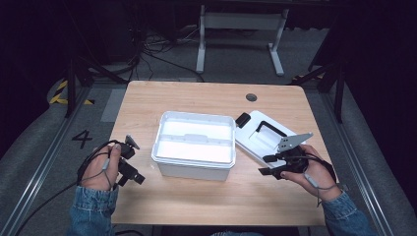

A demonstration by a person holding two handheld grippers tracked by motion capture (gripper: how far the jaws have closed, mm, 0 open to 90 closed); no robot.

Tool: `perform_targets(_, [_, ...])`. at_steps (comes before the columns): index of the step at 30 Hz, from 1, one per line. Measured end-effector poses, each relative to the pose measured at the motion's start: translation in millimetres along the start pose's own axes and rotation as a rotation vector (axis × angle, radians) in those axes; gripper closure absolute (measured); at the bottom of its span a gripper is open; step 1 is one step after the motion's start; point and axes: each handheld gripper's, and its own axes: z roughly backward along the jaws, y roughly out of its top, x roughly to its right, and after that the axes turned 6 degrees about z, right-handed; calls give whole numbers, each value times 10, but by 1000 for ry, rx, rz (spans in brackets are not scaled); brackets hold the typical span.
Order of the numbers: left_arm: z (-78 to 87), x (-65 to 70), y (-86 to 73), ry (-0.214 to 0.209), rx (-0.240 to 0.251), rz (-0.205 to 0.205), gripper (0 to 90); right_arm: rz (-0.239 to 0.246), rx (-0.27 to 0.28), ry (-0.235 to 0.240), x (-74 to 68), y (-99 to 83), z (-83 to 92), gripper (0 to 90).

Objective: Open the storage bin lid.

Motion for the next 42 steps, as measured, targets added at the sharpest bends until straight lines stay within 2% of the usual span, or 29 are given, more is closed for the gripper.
perform_targets(5, [-3,7,2,-1,1,1,181,13,13,11,-68,-60,-80,490])
perform_targets(15, [-13,8,11,-1,-5,-2,181,14,-17,39,-126,-145,-256,488])
perform_targets(21, [-14,2,16,-1,-5,1,181,31,38,49,-213,-225,-463,497])
perform_targets(31, [-14,2,20,0,-5,-2,181,52,23,71,-313,-272,-691,487])
perform_targets(42, [-15,5,35,-4,-1,-3,181,66,32,71,-336,-275,-718,476])
